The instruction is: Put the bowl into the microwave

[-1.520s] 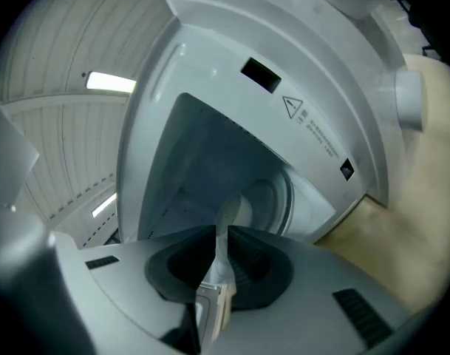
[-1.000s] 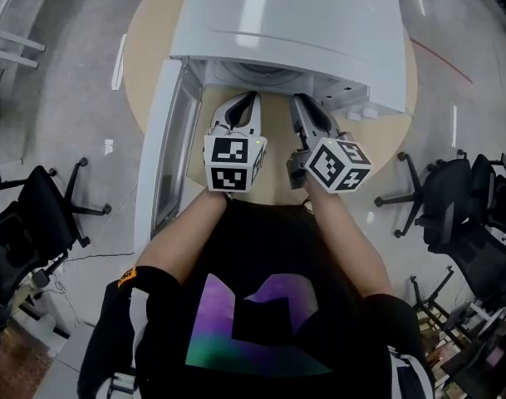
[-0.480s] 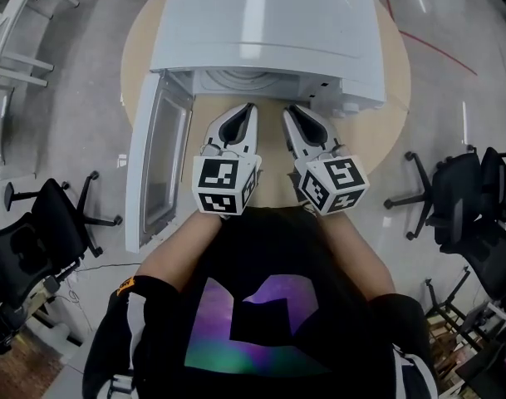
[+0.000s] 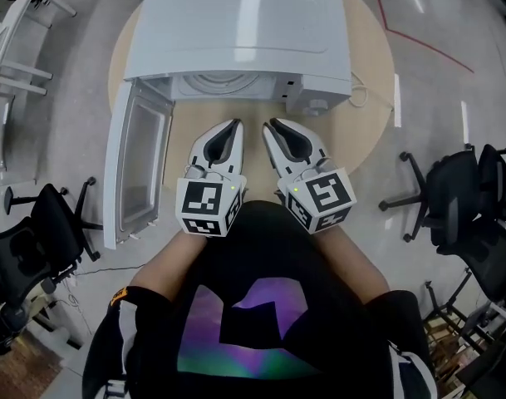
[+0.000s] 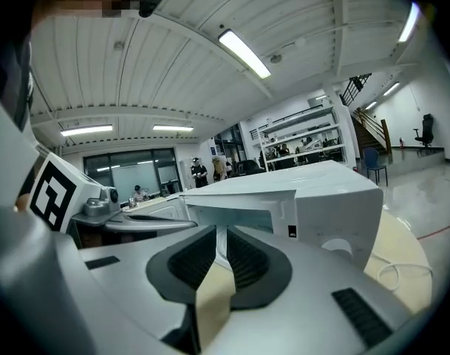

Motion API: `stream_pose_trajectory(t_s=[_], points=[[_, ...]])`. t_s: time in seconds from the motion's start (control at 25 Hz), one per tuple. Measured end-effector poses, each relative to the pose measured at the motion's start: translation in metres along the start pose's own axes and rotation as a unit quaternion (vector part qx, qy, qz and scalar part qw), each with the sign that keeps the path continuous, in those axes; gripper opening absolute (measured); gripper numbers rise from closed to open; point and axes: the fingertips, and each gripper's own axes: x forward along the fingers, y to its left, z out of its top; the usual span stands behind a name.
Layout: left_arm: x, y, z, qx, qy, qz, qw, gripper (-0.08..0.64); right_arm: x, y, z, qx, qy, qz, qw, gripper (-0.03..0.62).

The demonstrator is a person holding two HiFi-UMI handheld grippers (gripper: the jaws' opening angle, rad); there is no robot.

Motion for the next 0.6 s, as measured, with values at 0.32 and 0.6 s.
stream_pose_trajectory(t_s=[0.32,0.6], points=[[-0.010,-0.025,0.001,0.037,0.008,0.023,0.9990,0.048,-0.027,-0.012,-0.017,-0.007,0.005,0.011,1.000,0.057],[-0.012,-0.055,-0.019,0.014,0.012,0.020,0.9996,0.048,-0.047,-0.028,-0.043,-0.002,0.025,0.013,1.000,0.058]])
